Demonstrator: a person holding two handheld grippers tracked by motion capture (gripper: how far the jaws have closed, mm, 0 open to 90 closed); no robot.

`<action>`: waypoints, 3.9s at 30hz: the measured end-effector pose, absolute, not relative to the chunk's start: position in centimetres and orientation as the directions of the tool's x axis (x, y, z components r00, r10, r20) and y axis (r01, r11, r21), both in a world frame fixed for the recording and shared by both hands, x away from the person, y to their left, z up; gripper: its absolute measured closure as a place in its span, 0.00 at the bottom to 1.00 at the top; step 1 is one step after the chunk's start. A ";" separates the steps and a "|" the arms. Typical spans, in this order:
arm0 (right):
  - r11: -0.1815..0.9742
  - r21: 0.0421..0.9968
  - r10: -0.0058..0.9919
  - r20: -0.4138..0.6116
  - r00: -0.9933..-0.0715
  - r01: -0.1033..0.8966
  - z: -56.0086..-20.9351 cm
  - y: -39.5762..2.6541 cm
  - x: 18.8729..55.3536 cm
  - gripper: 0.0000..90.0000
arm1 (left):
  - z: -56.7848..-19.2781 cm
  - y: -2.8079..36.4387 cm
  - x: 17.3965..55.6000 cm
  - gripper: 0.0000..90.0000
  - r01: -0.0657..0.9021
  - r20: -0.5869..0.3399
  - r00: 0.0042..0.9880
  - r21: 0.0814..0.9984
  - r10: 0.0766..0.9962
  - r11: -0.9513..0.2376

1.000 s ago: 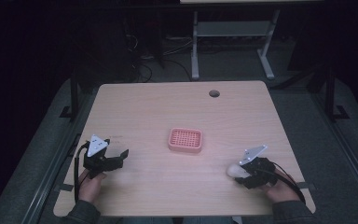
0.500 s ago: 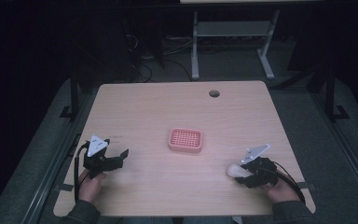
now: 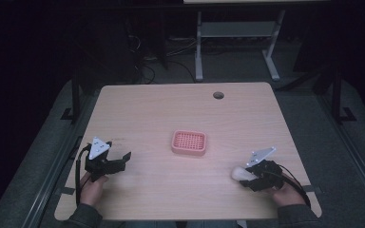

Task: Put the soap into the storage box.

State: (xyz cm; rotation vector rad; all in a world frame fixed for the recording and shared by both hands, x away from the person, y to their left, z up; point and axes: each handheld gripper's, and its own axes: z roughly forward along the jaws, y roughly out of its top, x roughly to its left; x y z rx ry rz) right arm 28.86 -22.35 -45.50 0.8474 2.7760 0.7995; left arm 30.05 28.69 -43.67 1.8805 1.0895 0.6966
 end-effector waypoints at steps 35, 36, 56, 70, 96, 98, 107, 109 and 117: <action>0.682 0.587 0.540 -0.004 -0.842 0.435 -43.8 -21.9 28.1 0.53 | -43.6 28.8 30.1 0.16 0.419 0.056 0.467 0.865 0.882 -0.277; 0.682 0.587 0.540 -0.004 -0.842 0.435 -43.8 -21.9 28.1 0.53 | -43.6 28.8 30.1 0.16 0.419 0.055 0.468 0.865 0.882 -0.277; 0.707 0.542 0.530 0.019 -0.848 0.455 -45.0 -21.1 28.6 0.53 | -43.6 28.9 30.1 0.16 0.421 0.055 0.464 0.865 0.884 -0.275; 0.695 0.530 0.556 0.033 -0.831 0.486 -45.9 -20.9 28.1 0.31 | -43.5 29.0 30.1 0.16 0.418 0.055 0.462 0.867 0.885 -0.272; 0.694 0.502 0.574 0.045 -0.817 0.515 -43.8 -20.7 28.2 0.53 | -43.4 29.1 30.0 0.16 0.414 0.049 0.462 0.871 0.886 -0.264; 0.695 0.503 0.572 0.048 -0.819 0.514 -43.5 -20.6 28.2 0.53 | -43.4 29.0 30.0 0.16 0.414 0.050 0.465 0.870 0.884 -0.267; 0.722 0.507 0.538 0.018 -0.843 0.471 -41.6 -19.9 29.2 0.53 | -43.4 29.0 30.0 0.16 0.415 0.047 0.462 0.871 0.886 -0.263; 0.734 0.497 0.528 0.009 -0.849 0.462 -41.6 -19.7 29.6 0.53 | -43.4 29.0 30.0 0.16 0.419 0.052 0.465 0.867 0.884 -0.271; 0.743 0.498 0.509 0.014 -0.861 0.447 -40.9 -18.7 30.9 0.53 | -43.4 29.0 30.0 0.16 0.417 0.052 0.464 0.868 0.884 -0.270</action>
